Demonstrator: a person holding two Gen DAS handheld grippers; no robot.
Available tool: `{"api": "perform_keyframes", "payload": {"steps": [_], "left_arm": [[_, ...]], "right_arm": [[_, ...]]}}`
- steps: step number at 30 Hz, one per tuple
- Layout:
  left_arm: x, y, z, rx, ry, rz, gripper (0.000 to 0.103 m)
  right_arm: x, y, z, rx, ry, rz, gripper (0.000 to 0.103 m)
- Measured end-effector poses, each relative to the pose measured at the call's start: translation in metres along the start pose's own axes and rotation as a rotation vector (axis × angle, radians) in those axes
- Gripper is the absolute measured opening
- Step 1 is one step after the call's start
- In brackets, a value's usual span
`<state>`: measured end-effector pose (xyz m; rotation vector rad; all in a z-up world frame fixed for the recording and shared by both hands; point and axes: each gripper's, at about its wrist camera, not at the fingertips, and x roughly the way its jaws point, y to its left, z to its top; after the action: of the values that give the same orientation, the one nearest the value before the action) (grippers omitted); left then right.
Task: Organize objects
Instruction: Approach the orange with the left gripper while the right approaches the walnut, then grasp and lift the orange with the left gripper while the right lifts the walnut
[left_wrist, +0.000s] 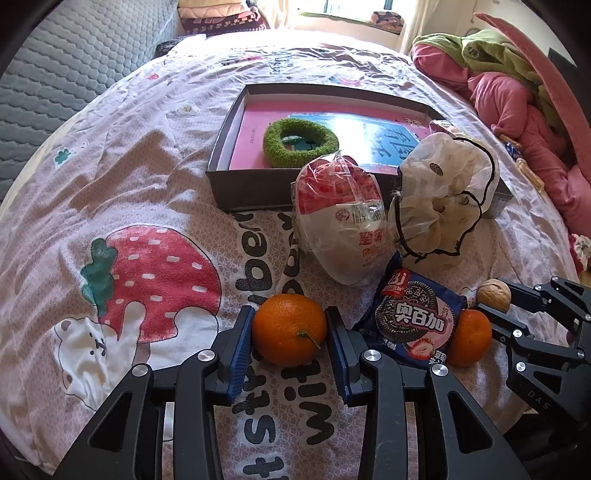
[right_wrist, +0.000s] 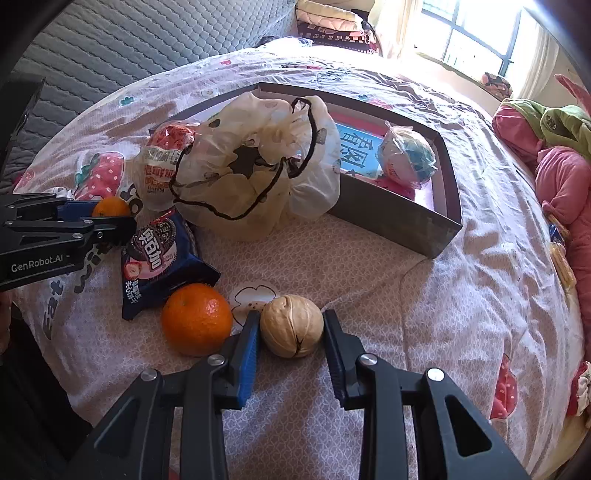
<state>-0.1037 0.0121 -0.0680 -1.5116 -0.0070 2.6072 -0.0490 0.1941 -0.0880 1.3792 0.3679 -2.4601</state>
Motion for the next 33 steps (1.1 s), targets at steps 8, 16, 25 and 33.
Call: {"api": "perform_keyframes", "payload": {"steps": [8, 16, 25, 33], "left_arm": [[-0.014, -0.005, 0.003, 0.012, -0.039, -0.011, 0.039], [-0.025, -0.013, 0.009, 0.019, -0.076, -0.013, 0.039], [-0.032, -0.025, 0.014, 0.034, -0.103, -0.022, 0.039], [-0.036, -0.031, 0.019, 0.034, -0.121, -0.026, 0.039]], "right_arm": [[-0.005, -0.002, 0.002, 0.006, -0.012, 0.006, 0.033], [-0.014, -0.002, 0.007, 0.017, -0.038, 0.012, 0.033], [-0.023, -0.005, 0.01, 0.034, -0.06, 0.016, 0.033], [-0.035, -0.013, 0.016, 0.068, -0.099, 0.025, 0.033]]}}
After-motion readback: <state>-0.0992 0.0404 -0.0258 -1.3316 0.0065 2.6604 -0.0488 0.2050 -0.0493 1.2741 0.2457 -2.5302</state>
